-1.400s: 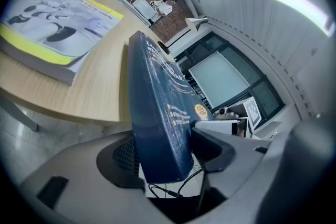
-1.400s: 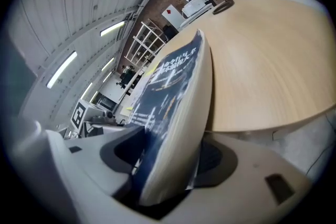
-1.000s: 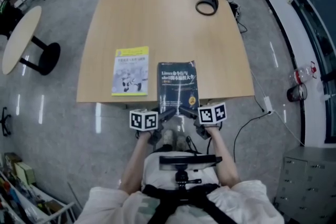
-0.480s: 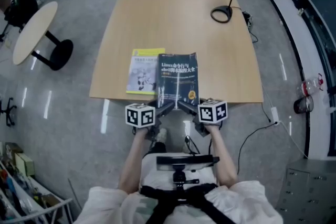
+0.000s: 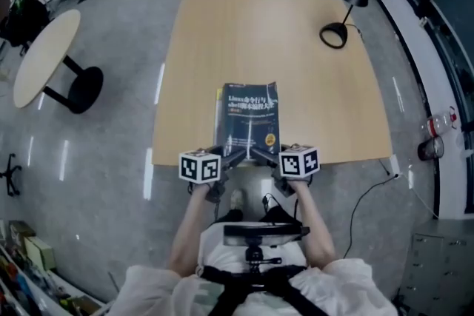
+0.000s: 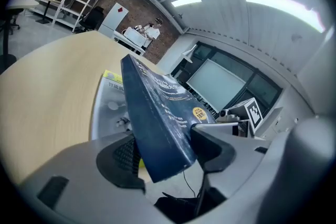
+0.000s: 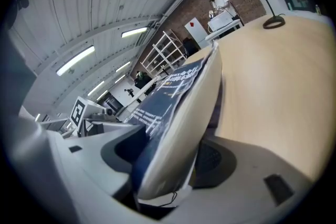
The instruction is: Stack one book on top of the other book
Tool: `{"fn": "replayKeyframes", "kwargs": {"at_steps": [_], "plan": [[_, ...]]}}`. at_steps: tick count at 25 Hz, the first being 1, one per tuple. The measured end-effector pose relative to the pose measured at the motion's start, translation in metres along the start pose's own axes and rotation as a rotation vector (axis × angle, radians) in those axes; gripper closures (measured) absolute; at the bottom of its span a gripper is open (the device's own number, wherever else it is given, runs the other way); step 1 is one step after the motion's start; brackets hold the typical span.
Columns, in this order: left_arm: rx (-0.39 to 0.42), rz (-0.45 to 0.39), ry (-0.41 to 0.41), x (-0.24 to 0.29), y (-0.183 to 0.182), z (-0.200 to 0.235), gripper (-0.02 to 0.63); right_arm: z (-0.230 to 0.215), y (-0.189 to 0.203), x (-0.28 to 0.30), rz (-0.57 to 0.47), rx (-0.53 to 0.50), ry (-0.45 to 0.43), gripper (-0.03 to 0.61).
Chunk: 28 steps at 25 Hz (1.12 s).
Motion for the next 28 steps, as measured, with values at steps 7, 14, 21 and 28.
{"fn": "replayKeyframes", "kwargs": {"at_steps": [7, 14, 21, 28], "plan": [[-0.043, 0.033, -0.021, 0.015, -0.011, 0.032, 0.331, -0.02, -0.008, 0.028, 0.053, 0.037, 0.042, 0.304], [-0.028, 0.018, -0.049, 0.014, -0.004, 0.052, 0.324, -0.023, 0.002, 0.047, 0.071, 0.059, 0.09, 0.302], [0.018, -0.036, -0.09, 0.013, -0.004, 0.05, 0.299, -0.023, 0.001, 0.045, 0.077, 0.061, 0.119, 0.293], [0.13, -0.086, -0.247, 0.012, -0.004, 0.052, 0.258, -0.027, 0.001, 0.044, 0.087, 0.007, 0.221, 0.261]]}}
Point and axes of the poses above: the fingertips, and each gripper's own axes: x forward along the fingers, z to its left, y out of its underside, the point moved 4 cm from there along -x, backward along the fingers, and after that the axes turned 3 degrees about -x, right-handed, at the moved point
